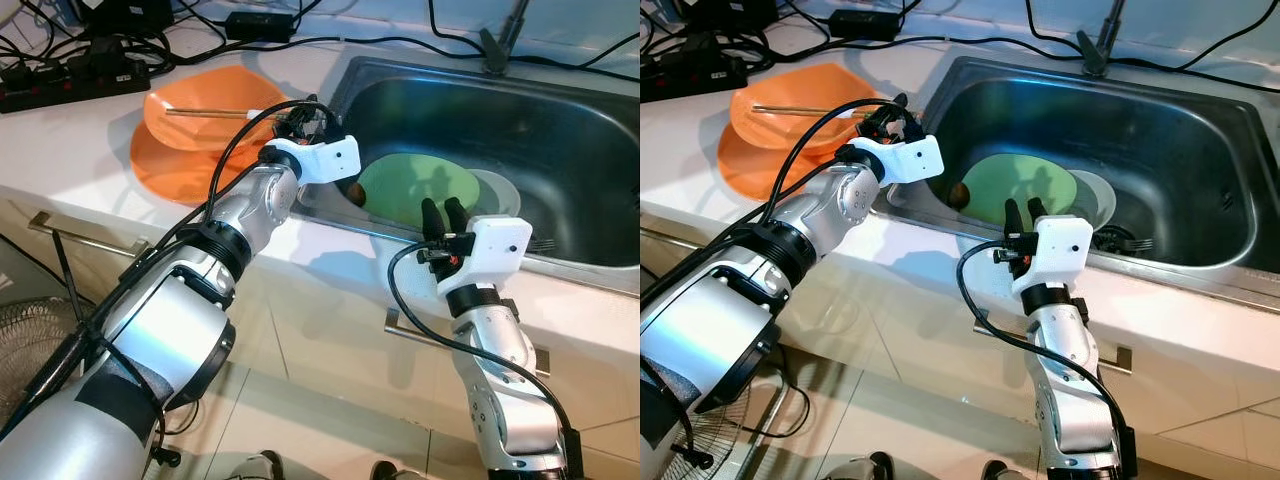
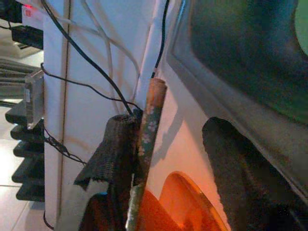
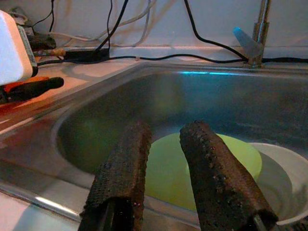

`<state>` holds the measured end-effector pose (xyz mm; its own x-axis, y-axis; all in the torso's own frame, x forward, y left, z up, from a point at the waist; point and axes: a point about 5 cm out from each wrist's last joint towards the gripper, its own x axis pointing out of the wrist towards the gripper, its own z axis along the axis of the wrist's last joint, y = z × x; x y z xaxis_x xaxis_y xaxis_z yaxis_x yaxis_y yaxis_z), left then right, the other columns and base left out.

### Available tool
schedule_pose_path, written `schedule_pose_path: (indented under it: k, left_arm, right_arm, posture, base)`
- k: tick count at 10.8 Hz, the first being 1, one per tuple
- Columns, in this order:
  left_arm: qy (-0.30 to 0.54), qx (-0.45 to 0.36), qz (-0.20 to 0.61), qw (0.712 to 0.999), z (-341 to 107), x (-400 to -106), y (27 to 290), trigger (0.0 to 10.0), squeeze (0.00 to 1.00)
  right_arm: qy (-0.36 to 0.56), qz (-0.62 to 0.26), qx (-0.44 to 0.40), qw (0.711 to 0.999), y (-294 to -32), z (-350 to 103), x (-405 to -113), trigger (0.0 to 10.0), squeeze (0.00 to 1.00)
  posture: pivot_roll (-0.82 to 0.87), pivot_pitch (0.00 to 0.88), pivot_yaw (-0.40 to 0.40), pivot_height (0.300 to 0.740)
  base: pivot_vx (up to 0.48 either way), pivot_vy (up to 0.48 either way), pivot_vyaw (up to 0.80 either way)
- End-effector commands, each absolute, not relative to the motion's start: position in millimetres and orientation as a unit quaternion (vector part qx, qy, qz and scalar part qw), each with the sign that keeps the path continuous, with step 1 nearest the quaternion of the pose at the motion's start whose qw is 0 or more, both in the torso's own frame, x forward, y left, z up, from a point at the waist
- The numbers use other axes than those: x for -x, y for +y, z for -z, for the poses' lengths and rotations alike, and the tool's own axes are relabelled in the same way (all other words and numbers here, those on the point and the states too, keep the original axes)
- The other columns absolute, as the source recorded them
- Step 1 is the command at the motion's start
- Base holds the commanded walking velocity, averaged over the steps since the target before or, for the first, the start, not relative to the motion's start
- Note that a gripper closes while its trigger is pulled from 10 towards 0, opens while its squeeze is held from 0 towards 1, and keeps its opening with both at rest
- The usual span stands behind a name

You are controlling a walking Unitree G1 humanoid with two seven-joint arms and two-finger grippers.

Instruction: Kitchen organization

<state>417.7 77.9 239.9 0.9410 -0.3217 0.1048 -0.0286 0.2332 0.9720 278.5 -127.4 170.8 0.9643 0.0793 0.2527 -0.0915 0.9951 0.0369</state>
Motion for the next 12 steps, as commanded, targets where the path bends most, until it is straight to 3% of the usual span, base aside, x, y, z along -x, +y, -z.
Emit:
schedule_pose_path:
  k: [1, 7, 11, 12]
  left_arm:
    - [-0.161, -0.617, 0.087, 0.765, -251.1, -418.7, 73.7, 0.0, 0.0]
    - [-0.215, -0.639, 0.065, 0.736, -270.5, -417.7, 67.0, 0.0, 0.0]
    - [-0.217, -0.63, 0.061, 0.743, -271.4, -418.1, 72.6, 0.0, 0.0]
    - [-0.237, -0.592, 0.067, 0.767, -272.4, -415.1, 69.5, 10.0, 0.0]
  right_arm:
    - [-0.063, -0.026, -0.02, 0.997, -132.9, -144.4, -278.8, 10.0, 0.0]
    - [-0.08, -0.021, -0.024, 0.996, -132.7, -148.6, -292.5, 10.0, 0.0]
    - [-0.091, -0.026, -0.027, 0.995, -128.9, -151.1, -304.4, 10.0, 0.0]
    - [-0.092, -0.029, -0.027, 0.995, -128.3, -149.5, -305.5, 10.0, 0.0]
  posture:
    - [0.04, 0.194, 0.037, 0.74]
    - [0.07, 0.139, 0.038, 0.74]
    - [0.1, 0.106, 0.033, 0.74]
    - [0.1, 0.096, 0.028, 0.74]
  base:
    - [0.0, 0.0, 0.0]
    - [0.0, 0.0, 0.0]
    - [0.0, 0.0, 0.0]
    - [0.0, 0.0, 0.0]
